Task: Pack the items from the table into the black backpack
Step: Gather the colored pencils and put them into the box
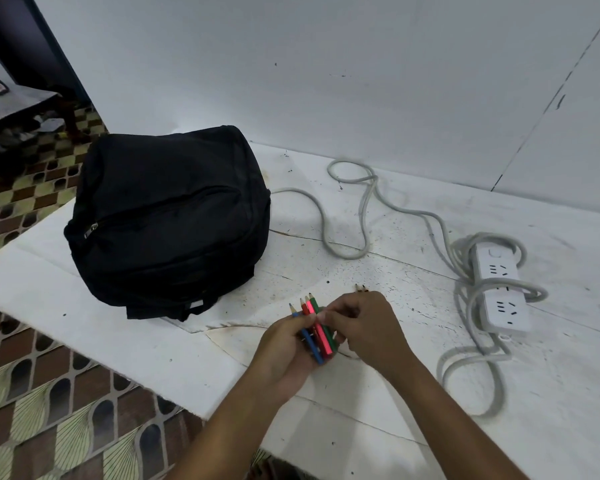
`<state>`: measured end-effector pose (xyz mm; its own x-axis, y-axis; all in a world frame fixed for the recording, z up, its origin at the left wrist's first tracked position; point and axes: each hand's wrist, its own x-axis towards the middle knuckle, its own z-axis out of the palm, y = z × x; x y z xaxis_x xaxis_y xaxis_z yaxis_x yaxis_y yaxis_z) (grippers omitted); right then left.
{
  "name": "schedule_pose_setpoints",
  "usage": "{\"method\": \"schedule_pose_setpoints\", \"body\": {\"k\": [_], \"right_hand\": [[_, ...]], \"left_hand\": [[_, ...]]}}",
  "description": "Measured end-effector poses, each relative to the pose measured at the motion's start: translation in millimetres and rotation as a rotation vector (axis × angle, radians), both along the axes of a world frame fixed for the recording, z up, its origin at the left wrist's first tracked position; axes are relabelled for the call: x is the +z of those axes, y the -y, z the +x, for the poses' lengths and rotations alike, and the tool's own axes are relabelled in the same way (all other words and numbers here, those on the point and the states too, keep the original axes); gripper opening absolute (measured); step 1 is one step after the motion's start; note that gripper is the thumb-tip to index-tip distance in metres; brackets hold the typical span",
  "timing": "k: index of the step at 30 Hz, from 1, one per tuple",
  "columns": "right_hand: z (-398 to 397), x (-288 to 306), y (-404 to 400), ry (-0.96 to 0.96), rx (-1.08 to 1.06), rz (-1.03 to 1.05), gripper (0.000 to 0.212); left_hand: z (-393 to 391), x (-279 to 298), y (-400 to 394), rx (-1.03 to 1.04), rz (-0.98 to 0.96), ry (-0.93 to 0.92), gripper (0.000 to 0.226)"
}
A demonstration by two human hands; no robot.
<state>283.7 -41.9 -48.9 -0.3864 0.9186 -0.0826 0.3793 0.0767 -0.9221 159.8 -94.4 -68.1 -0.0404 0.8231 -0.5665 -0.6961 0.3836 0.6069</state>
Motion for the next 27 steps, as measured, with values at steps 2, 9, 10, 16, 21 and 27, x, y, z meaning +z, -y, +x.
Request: {"method": "schedule_pose_setpoints", "body": {"k": [2, 9, 10, 16, 21, 27], "right_hand": [[-1.9, -2.8, 3.2, 0.026, -0.030, 0.054, 0.010], [14.5, 1.8, -9.0, 0.072, -0.150, 0.105, 0.013], [21.4, 2.6, -14.5, 0.129, -0.200, 0.129, 0.014], [42.5, -10.9, -23.1, 0.552, -0.088, 0.035, 0.013], [35.4, -13.7, -17.4, 0.685, -0.099, 0.109, 0.004], [24.2, -11.5, -16.0, 0.809, -0.045, 0.126, 0.010]], "left_hand": [[8.1, 2.2, -2.2, 0.026, -0.028, 0.097, 0.019], [14.5, 2.5, -13.4, 0.081, -0.068, 0.176, 0.014], [14.4, 2.9, -14.5, 0.092, -0.070, 0.175, 0.017], [13.7, 3.7, -14.3, 0.094, -0.067, 0.191, 0.023], [16.2, 2.4, -12.8, 0.106, -0.035, 0.221, 0.017], [14.4, 4.3, -11.2, 0.106, -0.023, 0.266, 0.017]]}}
